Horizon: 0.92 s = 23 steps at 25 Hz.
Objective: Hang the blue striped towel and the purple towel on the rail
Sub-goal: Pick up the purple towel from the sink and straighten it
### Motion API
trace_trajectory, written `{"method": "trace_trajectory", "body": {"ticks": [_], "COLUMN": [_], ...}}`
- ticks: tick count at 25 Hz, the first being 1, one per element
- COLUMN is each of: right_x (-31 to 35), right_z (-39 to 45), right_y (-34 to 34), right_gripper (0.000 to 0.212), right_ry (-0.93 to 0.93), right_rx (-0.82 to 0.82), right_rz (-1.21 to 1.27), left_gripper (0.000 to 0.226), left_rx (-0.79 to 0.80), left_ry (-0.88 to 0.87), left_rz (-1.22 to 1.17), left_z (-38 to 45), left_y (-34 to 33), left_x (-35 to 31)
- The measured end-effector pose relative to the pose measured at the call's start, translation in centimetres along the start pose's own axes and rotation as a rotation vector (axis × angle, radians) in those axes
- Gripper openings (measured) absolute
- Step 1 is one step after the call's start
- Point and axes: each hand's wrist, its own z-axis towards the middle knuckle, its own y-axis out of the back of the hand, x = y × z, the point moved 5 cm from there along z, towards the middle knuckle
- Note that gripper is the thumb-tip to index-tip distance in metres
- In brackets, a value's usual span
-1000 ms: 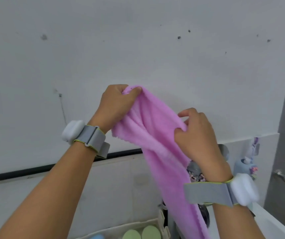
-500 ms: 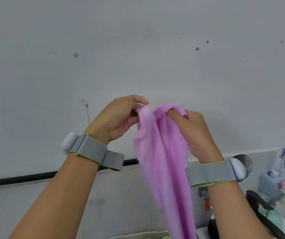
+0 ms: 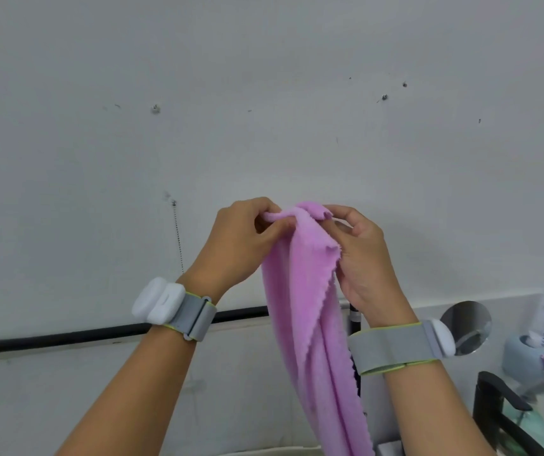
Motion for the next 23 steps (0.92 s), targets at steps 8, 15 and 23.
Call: {"method": "trace_trajectory", "body": {"ticks": [8,15,23], "right_x": [-0.2,-0.8,-1.3], "right_z": [0.0,0.3,0.7], "right_y": [-0.6,-0.9,-0.4], "right_gripper": [0.015,0.033,0.035], "right_ry": [0.078,0.027,0.017], "right_rx": [-0.051,-0.137,-0.117], "right_rz": [-0.189,-0.206,-0.310], "left_gripper": [0.020,0.032,0.019], "left_rx": [-0.166,0.158,0.598], "left_ry": [-0.127,-0.161,-0.106], "left_rz": [-0.113,-0.078,0.142], "left_z": [-1.5,-2.6,-2.3], "left_y": [0.5,-1.2,-0.8], "left_x": [0.2,-0.6,0.0]}}
